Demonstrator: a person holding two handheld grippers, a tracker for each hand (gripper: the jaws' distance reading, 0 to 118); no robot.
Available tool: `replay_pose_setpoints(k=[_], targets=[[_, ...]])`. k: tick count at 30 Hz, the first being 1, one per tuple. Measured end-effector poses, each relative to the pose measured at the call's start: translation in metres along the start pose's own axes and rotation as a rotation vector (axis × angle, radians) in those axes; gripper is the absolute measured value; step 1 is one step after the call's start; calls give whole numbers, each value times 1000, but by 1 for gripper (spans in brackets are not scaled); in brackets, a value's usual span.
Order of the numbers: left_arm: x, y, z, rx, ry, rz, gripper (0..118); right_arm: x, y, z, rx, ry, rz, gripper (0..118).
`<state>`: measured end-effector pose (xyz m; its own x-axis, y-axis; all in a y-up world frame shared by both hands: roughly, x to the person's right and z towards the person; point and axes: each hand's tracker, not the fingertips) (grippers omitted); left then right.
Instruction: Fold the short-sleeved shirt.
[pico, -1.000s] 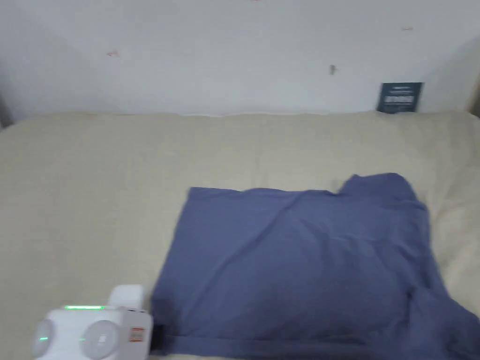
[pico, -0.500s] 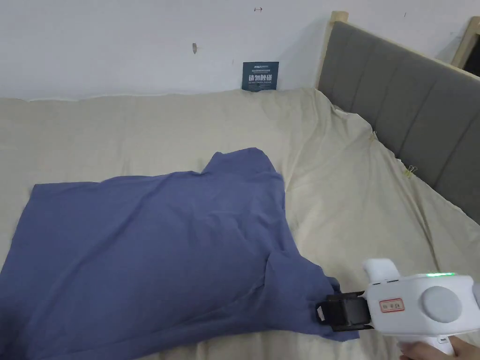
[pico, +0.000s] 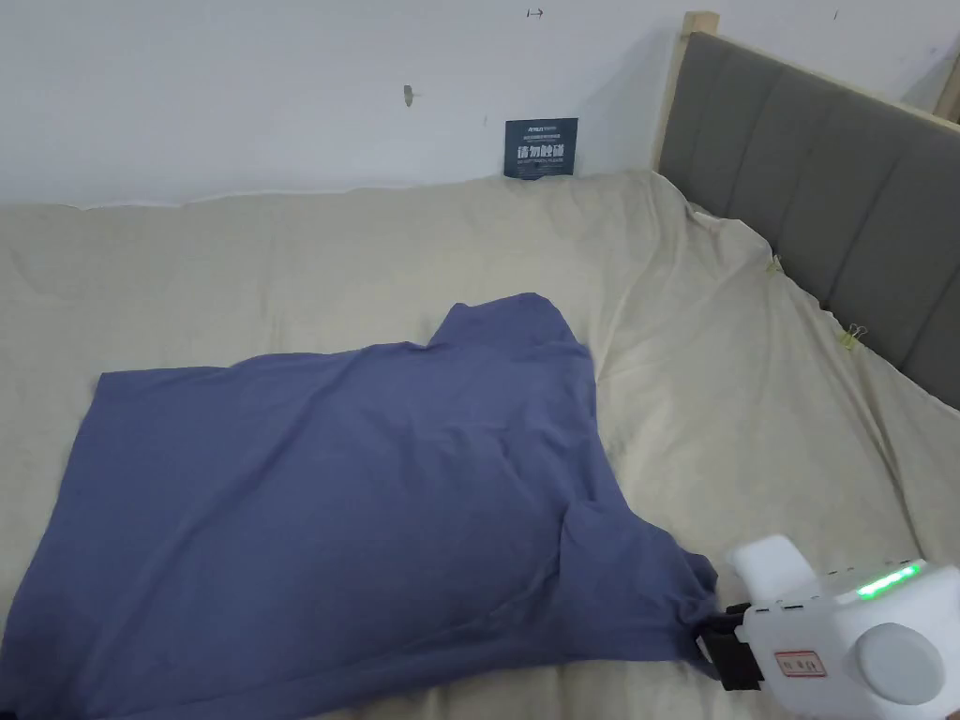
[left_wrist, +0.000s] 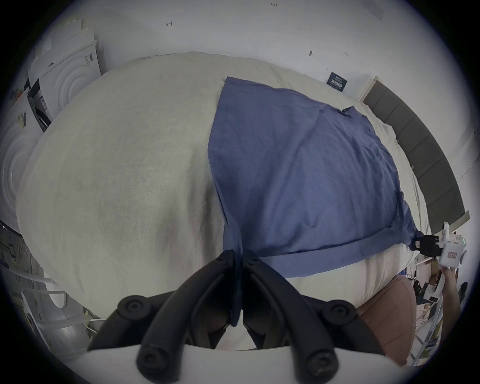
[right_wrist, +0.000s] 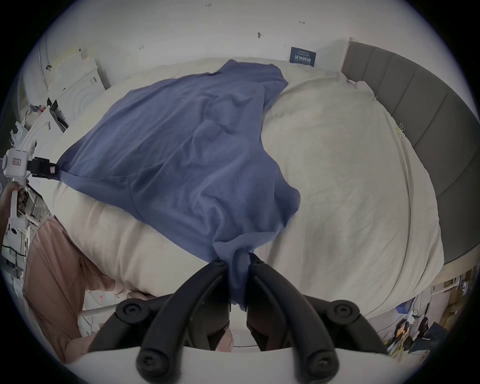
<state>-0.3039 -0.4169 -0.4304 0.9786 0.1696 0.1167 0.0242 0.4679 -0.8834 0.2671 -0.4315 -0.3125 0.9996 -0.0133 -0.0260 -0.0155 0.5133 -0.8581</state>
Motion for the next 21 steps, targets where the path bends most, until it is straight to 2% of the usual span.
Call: replay_pose_setpoints(k=[10,18,21], targets=[[-11,5,27,28,-66,28,7,19,7,33,64,103,-174,9],[-10,32,39,4,-125,47,7,21,36,63,92,99,-235,9],[-12,51,36,-9,-142,41,7,21,54,63,87,70,-213,9]])
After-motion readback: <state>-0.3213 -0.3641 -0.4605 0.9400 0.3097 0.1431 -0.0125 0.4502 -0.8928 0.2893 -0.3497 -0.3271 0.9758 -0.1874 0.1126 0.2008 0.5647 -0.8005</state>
